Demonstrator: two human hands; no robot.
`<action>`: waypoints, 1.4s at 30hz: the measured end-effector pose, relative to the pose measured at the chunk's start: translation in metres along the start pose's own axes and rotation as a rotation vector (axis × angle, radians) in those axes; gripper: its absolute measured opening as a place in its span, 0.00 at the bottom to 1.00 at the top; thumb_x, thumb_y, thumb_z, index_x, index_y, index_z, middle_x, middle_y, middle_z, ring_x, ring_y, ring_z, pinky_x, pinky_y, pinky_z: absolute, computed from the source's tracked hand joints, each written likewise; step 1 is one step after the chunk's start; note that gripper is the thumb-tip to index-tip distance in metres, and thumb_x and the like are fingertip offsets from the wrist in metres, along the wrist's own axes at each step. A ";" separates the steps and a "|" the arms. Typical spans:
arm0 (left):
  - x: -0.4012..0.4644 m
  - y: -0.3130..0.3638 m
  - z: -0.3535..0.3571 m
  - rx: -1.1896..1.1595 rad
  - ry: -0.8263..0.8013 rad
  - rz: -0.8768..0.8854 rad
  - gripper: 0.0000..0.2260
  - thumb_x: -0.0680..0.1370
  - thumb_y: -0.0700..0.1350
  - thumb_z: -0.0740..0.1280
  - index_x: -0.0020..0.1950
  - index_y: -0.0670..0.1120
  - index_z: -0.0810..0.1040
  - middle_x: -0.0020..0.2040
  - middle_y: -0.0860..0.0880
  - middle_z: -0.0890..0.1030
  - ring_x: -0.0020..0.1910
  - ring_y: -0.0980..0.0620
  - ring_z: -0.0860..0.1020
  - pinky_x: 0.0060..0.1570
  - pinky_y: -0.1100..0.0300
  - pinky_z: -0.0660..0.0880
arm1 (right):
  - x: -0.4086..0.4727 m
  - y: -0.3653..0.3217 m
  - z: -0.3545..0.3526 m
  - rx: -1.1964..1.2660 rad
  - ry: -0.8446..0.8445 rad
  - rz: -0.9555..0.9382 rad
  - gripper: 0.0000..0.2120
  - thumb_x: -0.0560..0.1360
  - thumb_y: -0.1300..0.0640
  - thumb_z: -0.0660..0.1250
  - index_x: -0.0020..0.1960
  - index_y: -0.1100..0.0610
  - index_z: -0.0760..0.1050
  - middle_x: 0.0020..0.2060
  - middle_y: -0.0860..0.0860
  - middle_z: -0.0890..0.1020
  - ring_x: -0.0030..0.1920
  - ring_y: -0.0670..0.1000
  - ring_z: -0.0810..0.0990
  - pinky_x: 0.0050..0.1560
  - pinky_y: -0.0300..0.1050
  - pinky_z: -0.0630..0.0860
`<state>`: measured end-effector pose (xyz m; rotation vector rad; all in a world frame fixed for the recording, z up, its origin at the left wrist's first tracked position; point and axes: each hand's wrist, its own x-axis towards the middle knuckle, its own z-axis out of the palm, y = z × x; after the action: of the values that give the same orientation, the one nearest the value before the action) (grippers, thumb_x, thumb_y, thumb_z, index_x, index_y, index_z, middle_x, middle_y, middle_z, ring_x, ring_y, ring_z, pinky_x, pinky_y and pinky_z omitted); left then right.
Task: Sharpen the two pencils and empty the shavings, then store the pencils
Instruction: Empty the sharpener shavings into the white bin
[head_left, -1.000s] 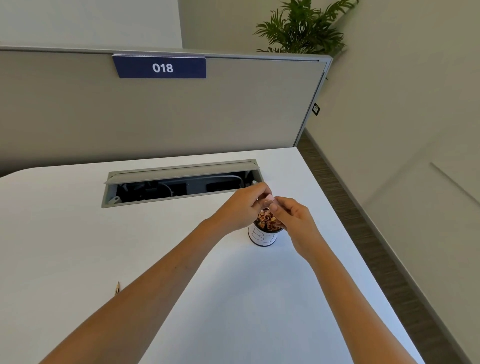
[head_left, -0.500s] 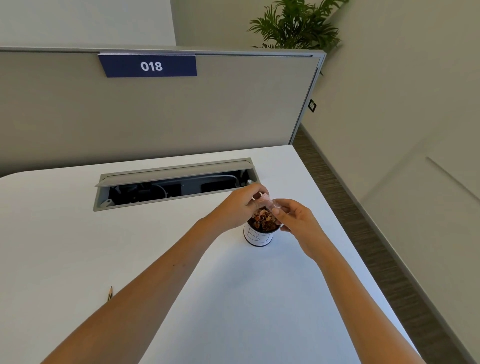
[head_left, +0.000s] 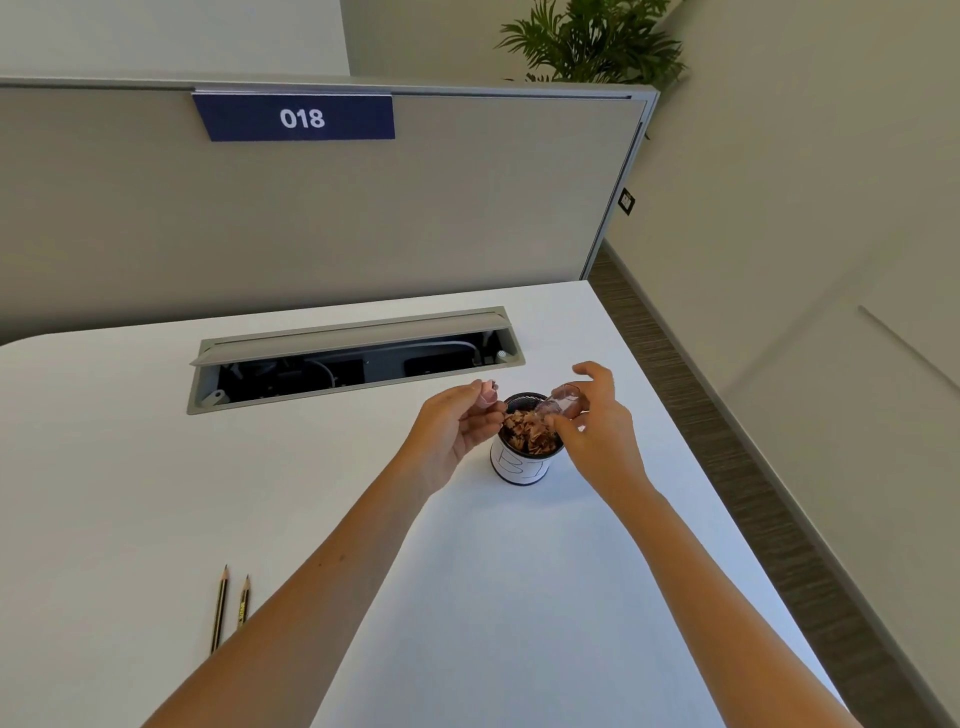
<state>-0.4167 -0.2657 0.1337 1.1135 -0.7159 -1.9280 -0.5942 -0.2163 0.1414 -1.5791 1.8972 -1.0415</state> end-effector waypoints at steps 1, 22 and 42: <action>-0.001 -0.002 -0.001 -0.018 0.003 -0.007 0.09 0.80 0.42 0.64 0.51 0.37 0.80 0.42 0.42 0.83 0.37 0.52 0.82 0.42 0.62 0.82 | -0.001 0.000 0.002 0.015 0.007 0.000 0.27 0.73 0.67 0.69 0.67 0.55 0.61 0.42 0.40 0.77 0.39 0.35 0.79 0.41 0.28 0.73; -0.010 -0.011 0.003 -0.008 -0.028 -0.090 0.11 0.82 0.37 0.58 0.46 0.38 0.79 0.45 0.41 0.84 0.40 0.50 0.84 0.47 0.59 0.81 | -0.002 -0.004 0.013 -0.333 0.072 -0.204 0.13 0.75 0.56 0.66 0.58 0.53 0.67 0.49 0.51 0.82 0.46 0.54 0.80 0.40 0.49 0.78; -0.004 0.004 0.022 0.001 -0.123 0.018 0.07 0.79 0.39 0.66 0.52 0.41 0.83 0.44 0.45 0.85 0.42 0.52 0.83 0.40 0.65 0.80 | -0.015 -0.009 0.015 -0.343 0.066 -0.351 0.20 0.76 0.59 0.65 0.68 0.56 0.71 0.54 0.55 0.82 0.52 0.55 0.80 0.48 0.46 0.79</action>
<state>-0.4337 -0.2627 0.1480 0.9919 -0.7911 -1.9940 -0.5740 -0.2058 0.1377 -2.1565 1.9668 -0.9473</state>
